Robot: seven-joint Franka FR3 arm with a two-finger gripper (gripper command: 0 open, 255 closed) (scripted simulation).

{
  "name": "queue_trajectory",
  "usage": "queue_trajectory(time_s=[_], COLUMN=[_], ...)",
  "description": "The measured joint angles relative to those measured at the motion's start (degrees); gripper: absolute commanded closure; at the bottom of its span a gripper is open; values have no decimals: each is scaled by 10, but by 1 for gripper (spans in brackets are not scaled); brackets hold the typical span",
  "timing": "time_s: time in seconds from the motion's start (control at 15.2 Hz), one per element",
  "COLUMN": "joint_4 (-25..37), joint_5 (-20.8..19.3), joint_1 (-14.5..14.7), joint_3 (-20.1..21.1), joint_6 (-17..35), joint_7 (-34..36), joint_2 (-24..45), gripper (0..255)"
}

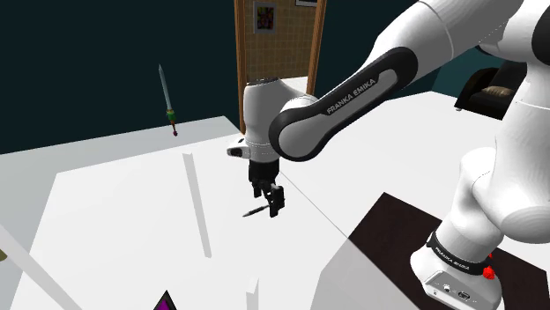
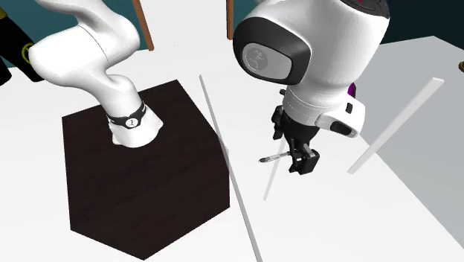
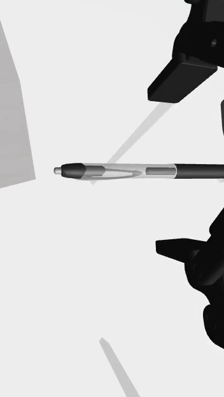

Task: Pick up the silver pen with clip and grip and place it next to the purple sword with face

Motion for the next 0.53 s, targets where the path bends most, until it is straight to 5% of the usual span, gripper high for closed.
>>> queue_trajectory(time_s=[0.07,0.53], joint_4=[0,0], joint_5=[0,0], joint_1=[0,-1], joint_3=[0,-1], joint_6=[0,0], joint_7=[0,-1], joint_2=[0,-2], gripper=[255,255])
